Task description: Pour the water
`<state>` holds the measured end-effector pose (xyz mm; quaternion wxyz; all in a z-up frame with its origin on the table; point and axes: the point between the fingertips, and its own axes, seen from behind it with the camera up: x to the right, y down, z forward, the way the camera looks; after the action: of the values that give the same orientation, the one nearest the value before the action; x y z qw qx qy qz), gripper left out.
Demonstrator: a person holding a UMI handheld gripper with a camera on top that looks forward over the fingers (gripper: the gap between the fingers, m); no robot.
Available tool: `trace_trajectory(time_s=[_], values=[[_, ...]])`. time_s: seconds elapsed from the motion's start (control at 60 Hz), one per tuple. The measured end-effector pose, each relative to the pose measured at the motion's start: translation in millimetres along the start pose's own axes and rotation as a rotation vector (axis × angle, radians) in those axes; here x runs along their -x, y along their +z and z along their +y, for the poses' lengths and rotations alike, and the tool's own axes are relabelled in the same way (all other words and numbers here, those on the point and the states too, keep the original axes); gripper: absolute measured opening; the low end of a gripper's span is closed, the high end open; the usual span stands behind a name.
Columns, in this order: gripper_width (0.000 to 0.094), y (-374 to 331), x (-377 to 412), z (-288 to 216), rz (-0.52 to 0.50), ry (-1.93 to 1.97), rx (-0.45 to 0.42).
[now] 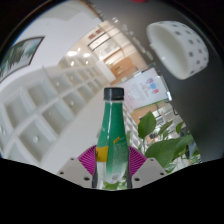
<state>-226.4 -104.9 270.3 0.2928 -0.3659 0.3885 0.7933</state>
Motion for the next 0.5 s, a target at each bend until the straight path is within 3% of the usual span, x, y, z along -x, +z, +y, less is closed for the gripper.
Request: trace_trajectory(time_s=[0.083, 0.233, 0.5], values=[[0.0392, -16.0, -9.6, -21.5, 0.003, 0.116, -0.056], [0.0397, -16.6, -22.5, -36.7, 0.038, 0.131, -0.071], [0.0392, -15.8, 26.9, -8.1, 0.025, -0.056, 0.029]])
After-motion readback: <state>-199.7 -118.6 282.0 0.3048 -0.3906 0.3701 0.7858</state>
